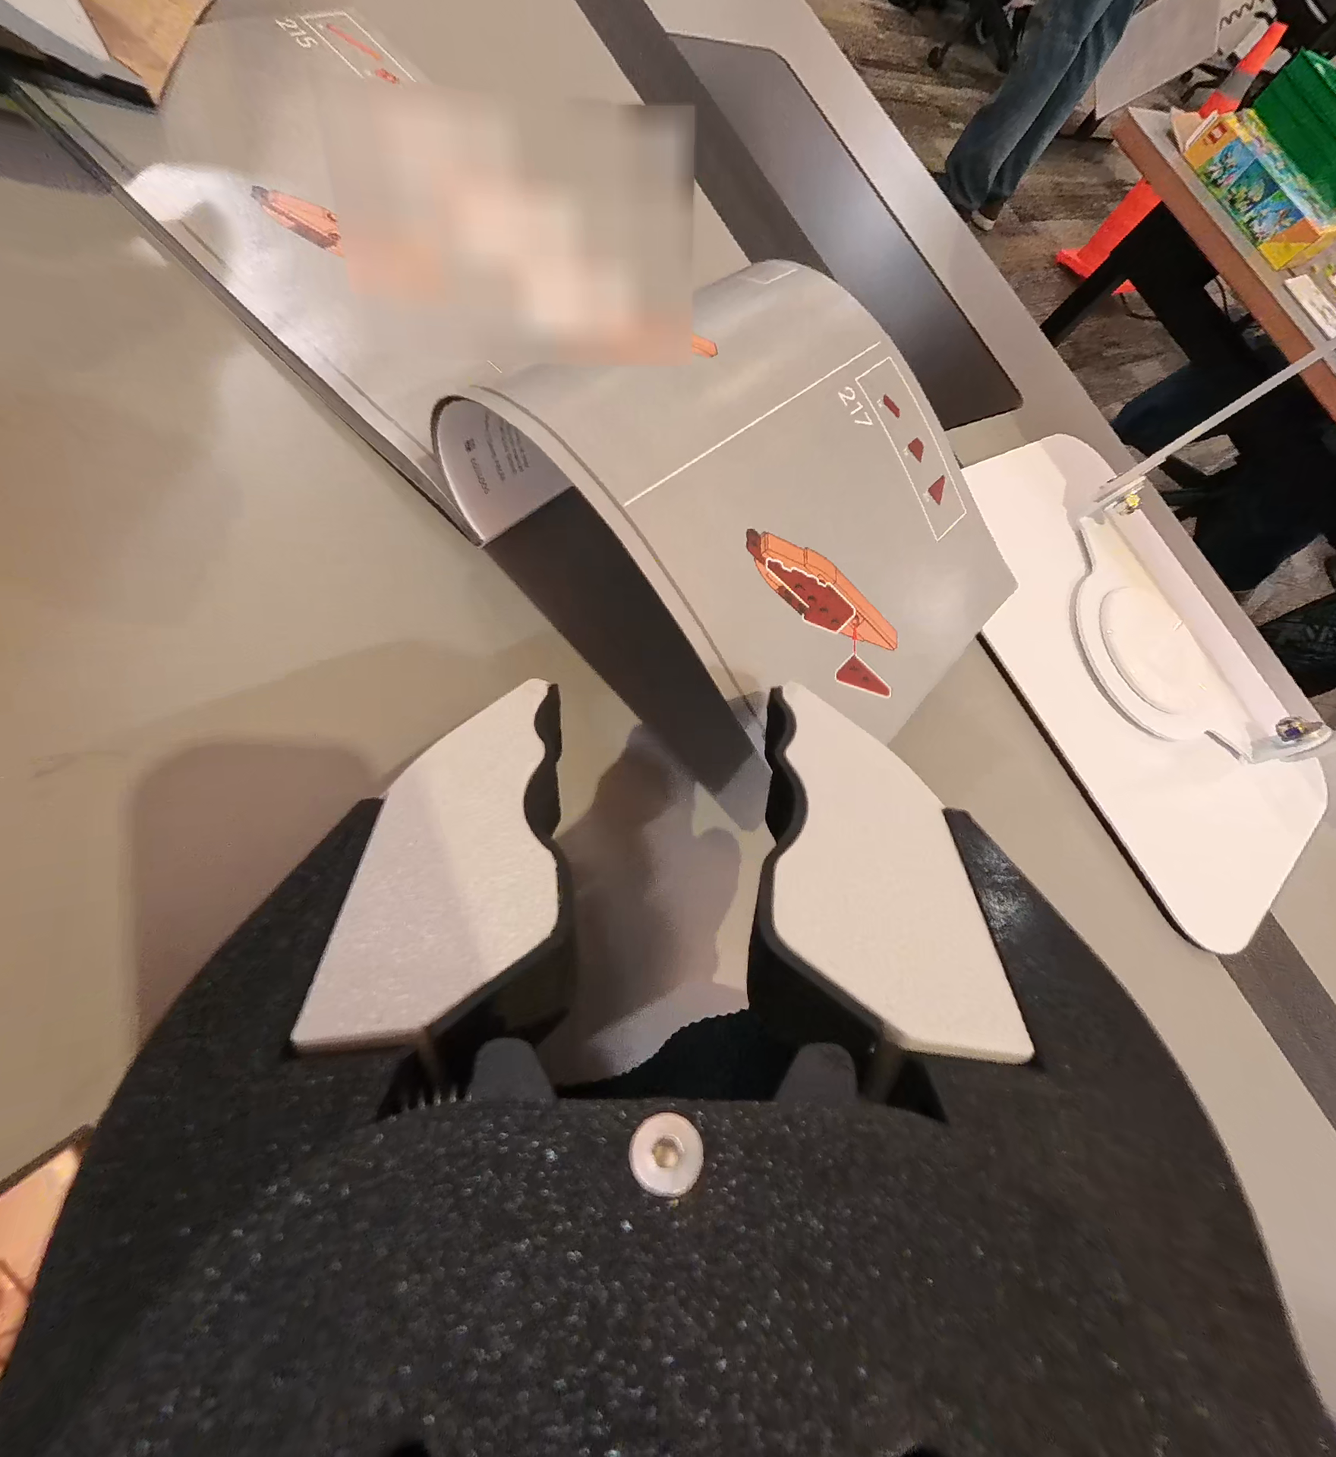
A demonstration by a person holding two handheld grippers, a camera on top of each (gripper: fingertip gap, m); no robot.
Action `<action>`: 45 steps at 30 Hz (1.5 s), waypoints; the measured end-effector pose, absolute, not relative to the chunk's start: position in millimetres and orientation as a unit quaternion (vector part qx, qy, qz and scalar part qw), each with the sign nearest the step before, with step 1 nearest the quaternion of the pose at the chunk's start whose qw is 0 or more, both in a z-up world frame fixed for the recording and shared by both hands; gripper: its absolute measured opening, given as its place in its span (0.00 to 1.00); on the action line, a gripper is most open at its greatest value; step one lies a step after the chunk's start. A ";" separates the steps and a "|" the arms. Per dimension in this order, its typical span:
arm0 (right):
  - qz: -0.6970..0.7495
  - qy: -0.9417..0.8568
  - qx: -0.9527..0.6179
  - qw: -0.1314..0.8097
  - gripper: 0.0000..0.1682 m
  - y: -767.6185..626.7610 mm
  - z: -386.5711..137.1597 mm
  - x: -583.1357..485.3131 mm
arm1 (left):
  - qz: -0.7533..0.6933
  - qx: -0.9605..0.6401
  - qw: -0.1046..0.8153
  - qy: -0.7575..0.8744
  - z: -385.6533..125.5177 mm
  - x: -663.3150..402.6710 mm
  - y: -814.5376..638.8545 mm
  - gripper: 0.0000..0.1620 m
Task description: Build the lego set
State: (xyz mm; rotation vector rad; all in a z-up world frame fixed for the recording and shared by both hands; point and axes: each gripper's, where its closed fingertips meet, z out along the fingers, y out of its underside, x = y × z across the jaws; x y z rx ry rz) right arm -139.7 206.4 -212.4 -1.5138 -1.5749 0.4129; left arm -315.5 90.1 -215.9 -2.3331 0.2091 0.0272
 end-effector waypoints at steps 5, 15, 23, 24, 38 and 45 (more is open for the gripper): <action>0.166 -0.628 -0.613 0.450 0.30 200.6 -207.1 -133.2 | 0.018 -0.911 0.402 0.087 -214.0 -310.7 96.2 0.24; 0.129 -0.618 -0.614 0.473 0.28 196.7 -204.7 -114.9 | 0.035 -0.880 0.455 0.133 -208.2 -277.4 117.3 0.24; 0.084 -0.571 -0.676 0.458 0.26 213.1 -223.3 -76.1 | 0.038 -0.851 0.489 0.186 -211.4 -221.3 132.1 0.22; 0.083 -0.566 -0.679 0.460 0.26 213.9 -222.8 -72.6 | 0.039 -0.848 0.492 0.192 -212.4 -215.4 133.2 0.21; 0.099 -0.531 -0.690 0.482 0.23 216.0 -221.6 -56.4 | 0.062 -0.812 0.524 0.248 -215.2 -170.0 136.4 0.15; 0.108 -0.521 -0.696 0.483 0.15 218.2 -220.8 -55.0 | 0.059 -0.809 0.517 0.272 -218.9 -162.3 134.4 0.06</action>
